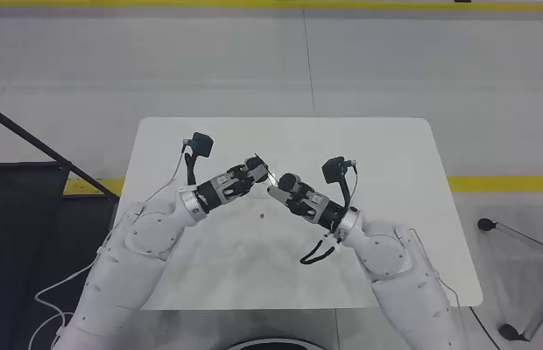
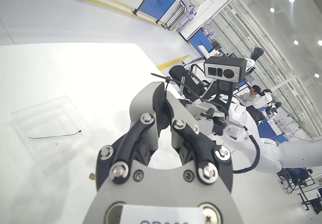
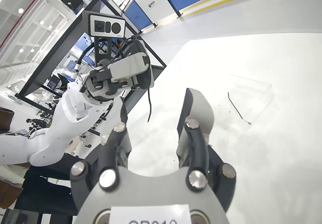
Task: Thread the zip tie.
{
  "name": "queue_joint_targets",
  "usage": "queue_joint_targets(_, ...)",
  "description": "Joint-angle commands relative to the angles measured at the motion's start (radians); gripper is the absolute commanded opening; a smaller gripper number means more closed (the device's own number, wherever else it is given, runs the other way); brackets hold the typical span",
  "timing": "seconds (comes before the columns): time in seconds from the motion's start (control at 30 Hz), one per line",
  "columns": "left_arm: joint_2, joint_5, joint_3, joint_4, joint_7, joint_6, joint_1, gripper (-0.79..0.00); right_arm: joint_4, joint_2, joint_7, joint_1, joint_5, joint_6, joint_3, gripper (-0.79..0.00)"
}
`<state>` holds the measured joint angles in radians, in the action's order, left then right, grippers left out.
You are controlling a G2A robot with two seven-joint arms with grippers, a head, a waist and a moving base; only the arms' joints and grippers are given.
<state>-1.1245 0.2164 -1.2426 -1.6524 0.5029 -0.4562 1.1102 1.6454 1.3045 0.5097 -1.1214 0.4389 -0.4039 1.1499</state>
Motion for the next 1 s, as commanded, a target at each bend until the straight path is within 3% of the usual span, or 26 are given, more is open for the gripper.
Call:
queue_joint_targets(0.0,0.0,0.0,-0.002,-0.001,0.001,-0.001,0.002,-0.785,-0.005,0.0,-0.001,0.004,-0.006,0.001,-0.005,-0.449)
queue_joint_targets(0.13,0.0,-0.012,-0.002,-0.002,0.0,-0.008,0.005,-0.785,-0.011,0.0,-0.004,0.009,-0.018,-0.001,-0.009,-0.573)
queue_joint_targets(0.17,0.0,-0.018,-0.001,0.0,0.002,-0.014,0.005,-0.785,-0.011,0.0,-0.007,0.01,-0.02,-0.001,-0.009,-0.646)
queue_joint_targets(0.37,0.0,-0.023,0.002,0.005,0.013,-0.024,0.004,-0.785,-0.014,-0.001,-0.002,0.01,-0.044,-0.009,-0.013,-0.708)
queue_joint_targets(0.43,0.0,-0.03,0.002,0.008,0.015,-0.028,0.002,-0.785,-0.015,-0.002,-0.001,0.011,-0.049,-0.011,-0.013,-0.785)
queue_joint_targets(0.73,0.0,-0.029,0.0,0.008,0.013,-0.03,0.004,-0.785,-0.014,-0.005,0.004,0.01,-0.068,-0.021,-0.011,-0.785)
queue_joint_targets(0.8,0.0,-0.027,0.0,0.007,0.012,-0.032,0.005,-0.785,-0.013,-0.006,0.005,0.01,-0.071,-0.018,-0.01,-0.505)
queue_joint_targets(0.83,0.0,-0.028,0.0,0.007,0.012,-0.033,0.005,-0.785,-0.013,-0.007,0.005,0.009,-0.074,-0.017,-0.01,-0.462)
queue_joint_targets(0.97,0.0,-0.03,0.0,0.007,0.013,-0.032,0.006,-0.785,-0.012,-0.008,0.008,0.009,-0.083,-0.017,-0.01,-0.536)
